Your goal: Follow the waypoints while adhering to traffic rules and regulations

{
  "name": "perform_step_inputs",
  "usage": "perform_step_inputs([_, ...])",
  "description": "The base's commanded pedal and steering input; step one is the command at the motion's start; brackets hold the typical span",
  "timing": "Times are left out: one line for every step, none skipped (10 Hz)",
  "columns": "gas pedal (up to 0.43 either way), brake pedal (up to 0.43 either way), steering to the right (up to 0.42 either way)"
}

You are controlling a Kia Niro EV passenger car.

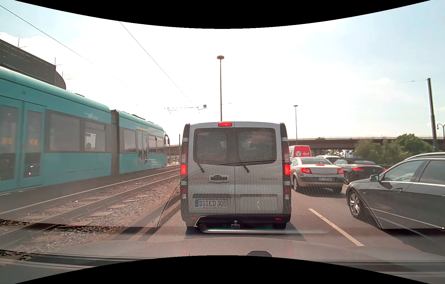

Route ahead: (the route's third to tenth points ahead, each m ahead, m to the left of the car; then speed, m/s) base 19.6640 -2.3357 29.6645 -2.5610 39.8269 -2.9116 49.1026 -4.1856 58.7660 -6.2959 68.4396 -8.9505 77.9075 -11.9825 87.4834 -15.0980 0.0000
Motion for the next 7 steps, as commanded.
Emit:
perform_step_inputs([0.000, 0.250, -0.003])
perform_step_inputs([0.000, 0.250, -0.003])
perform_step_inputs([0.000, 0.244, -0.003])
perform_step_inputs([0.000, 0.244, -0.003])
perform_step_inputs([0.000, 0.250, -0.003])
perform_step_inputs([0.000, 0.244, -0.003])
perform_step_inputs([0.000, 0.250, -0.003])
